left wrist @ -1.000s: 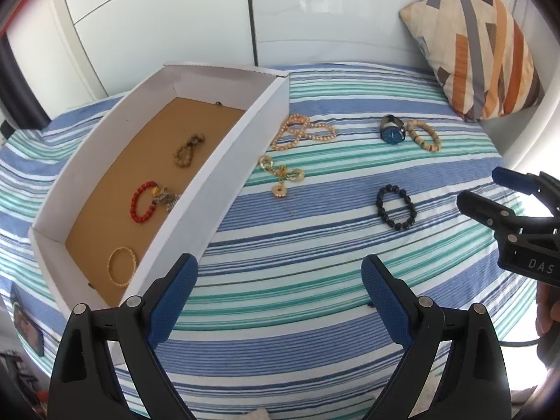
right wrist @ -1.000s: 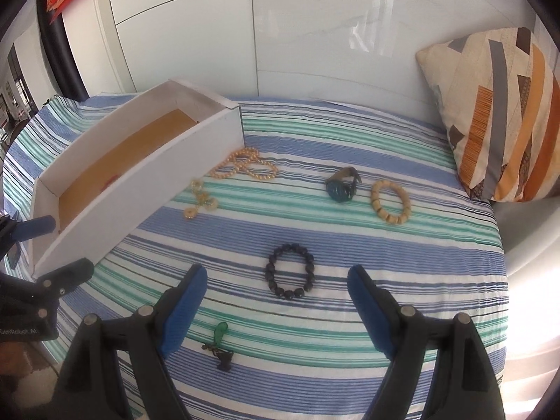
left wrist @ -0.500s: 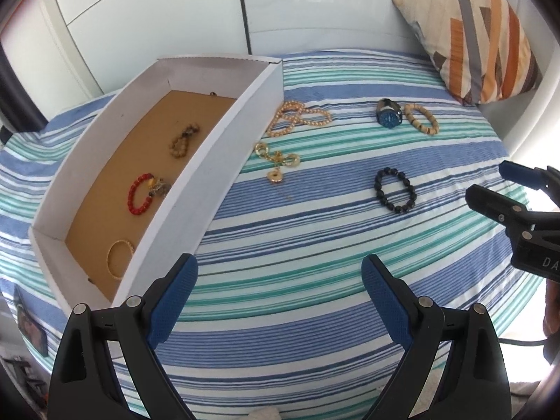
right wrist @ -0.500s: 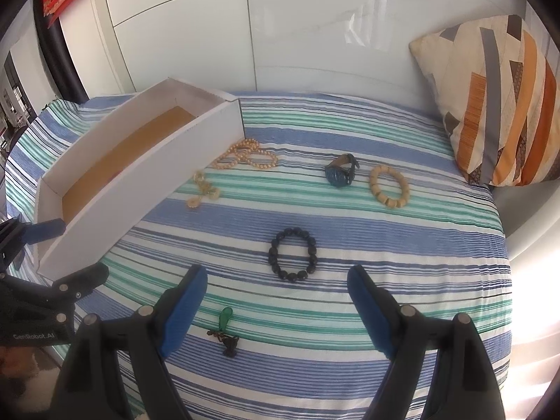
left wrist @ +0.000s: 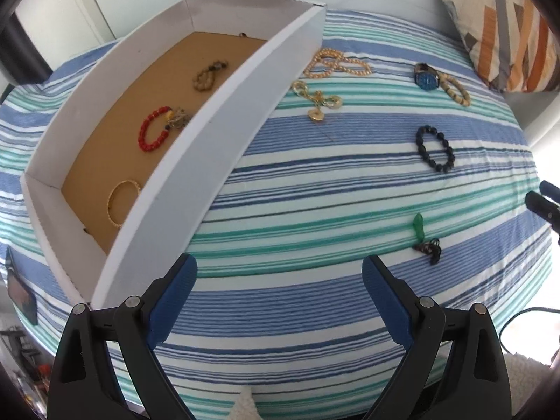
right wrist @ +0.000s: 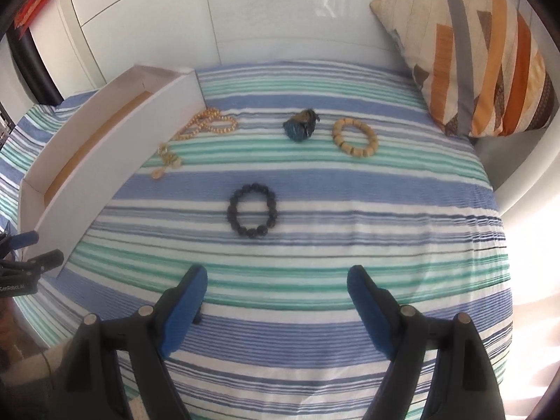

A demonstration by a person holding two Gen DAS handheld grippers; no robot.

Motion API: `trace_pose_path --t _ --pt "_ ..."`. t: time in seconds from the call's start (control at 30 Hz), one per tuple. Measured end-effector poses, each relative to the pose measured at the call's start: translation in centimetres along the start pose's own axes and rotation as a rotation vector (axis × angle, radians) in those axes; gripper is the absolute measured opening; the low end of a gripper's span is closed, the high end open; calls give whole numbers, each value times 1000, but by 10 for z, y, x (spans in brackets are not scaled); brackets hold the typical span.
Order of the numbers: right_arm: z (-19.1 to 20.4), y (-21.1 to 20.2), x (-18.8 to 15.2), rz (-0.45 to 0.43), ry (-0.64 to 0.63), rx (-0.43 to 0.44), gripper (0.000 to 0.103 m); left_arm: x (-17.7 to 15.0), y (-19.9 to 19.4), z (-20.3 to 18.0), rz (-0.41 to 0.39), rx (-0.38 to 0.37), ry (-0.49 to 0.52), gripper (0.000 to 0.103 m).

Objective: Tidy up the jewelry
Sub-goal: 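Move the left tool to the green pendant while the right tool approaches the black bead bracelet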

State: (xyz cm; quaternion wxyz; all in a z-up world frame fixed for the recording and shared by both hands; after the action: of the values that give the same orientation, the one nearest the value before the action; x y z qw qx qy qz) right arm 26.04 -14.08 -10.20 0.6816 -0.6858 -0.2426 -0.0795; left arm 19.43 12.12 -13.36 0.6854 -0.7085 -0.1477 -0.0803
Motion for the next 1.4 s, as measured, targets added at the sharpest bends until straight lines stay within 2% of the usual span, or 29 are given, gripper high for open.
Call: trace_pose_path --t 0.13,0.33,0.8,1.03,1.3,1.4 --pt "11 15 -20 60 -41 29 84 -3 9 -32 28 -55 52 96" --pt "14 29 -23 83 -58 45 84 -6 15 -68 43 -81 140 96" --pt "9 46 -16 85 -84 84 84 -25 31 -78 106 -94 108 96" --pt "9 46 -11 81 -67 92 84 -22 31 -88 109 -99 146 96" --pt "0 43 -19 91 -50 77 84 -19 44 -121 125 -164 180 96" --pt "-9 43 -25 105 -27 63 84 -15 53 -129 133 -224 137 95"
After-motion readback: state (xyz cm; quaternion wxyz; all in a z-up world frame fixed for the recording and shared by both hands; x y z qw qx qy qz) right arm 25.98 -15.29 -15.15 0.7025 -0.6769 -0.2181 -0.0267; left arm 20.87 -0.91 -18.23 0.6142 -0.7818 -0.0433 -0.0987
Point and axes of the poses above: each gripper's, at about its wrist camera, not at the fingertips, and y roughly the way its jaws point, z to its left, x to its top, the point moved 9 cm from there along y, roughly the way its jaws point, and after that the axes turned 4 degrees about -x, right-handed, at the moved point
